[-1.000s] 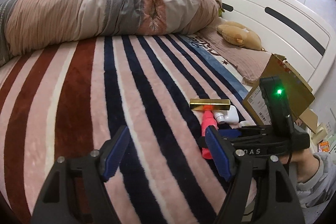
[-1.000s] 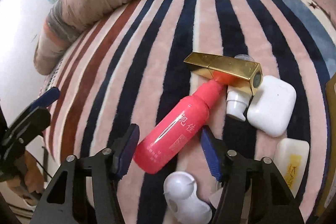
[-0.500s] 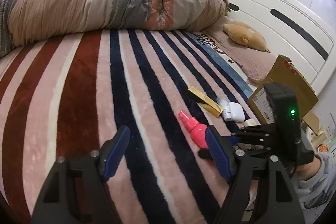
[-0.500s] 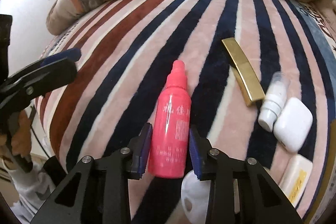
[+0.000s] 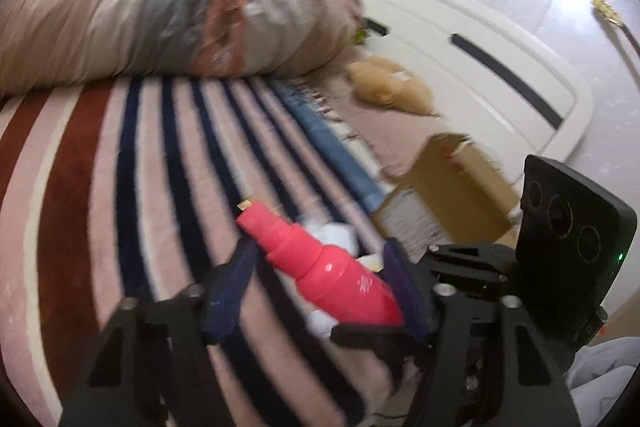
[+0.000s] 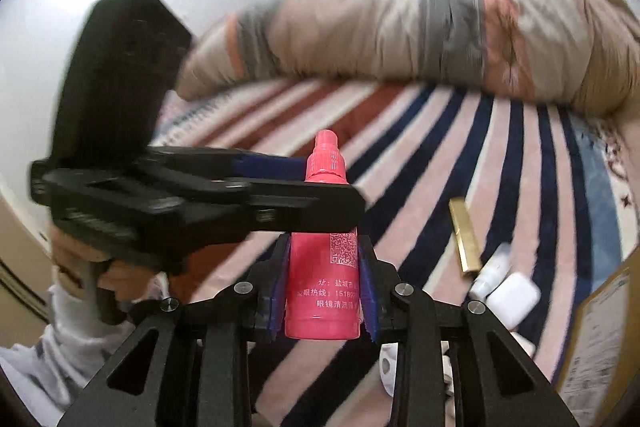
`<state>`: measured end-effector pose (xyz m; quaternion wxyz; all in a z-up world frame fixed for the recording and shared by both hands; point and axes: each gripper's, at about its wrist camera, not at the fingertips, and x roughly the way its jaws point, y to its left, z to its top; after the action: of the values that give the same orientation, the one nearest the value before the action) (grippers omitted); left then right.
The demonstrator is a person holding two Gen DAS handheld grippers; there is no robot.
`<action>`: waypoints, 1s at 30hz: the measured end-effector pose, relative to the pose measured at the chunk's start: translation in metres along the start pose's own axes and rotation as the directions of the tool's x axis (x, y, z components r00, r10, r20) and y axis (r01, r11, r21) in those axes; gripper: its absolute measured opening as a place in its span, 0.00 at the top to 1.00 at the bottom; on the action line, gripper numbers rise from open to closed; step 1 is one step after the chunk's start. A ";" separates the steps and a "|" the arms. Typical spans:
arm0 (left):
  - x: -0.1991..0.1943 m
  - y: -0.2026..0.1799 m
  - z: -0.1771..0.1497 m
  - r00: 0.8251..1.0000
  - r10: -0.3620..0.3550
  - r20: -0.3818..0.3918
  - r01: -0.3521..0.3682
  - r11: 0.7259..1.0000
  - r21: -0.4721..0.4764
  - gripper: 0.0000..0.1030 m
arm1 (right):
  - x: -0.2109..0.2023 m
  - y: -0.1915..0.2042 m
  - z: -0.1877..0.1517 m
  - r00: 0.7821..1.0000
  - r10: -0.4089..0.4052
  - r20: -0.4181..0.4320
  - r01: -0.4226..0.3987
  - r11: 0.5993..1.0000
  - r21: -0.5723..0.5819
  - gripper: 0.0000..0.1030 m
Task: Organize rigid objects
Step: 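Carry the pink spray bottle with the right gripper into the box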
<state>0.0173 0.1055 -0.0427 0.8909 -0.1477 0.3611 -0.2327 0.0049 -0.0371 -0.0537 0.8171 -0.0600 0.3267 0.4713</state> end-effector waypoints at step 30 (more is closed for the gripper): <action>0.136 -0.243 0.059 0.987 0.087 -0.135 -0.021 0.904 0.427 0.71 | -0.149 -0.151 -0.066 0.983 -0.180 0.033 0.170 0.966 0.196 0.74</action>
<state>0.0699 -0.1656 0.0246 0.8779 0.0777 0.3721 -0.2912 0.0445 -0.2559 -0.0492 0.8654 0.0027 0.3434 0.3649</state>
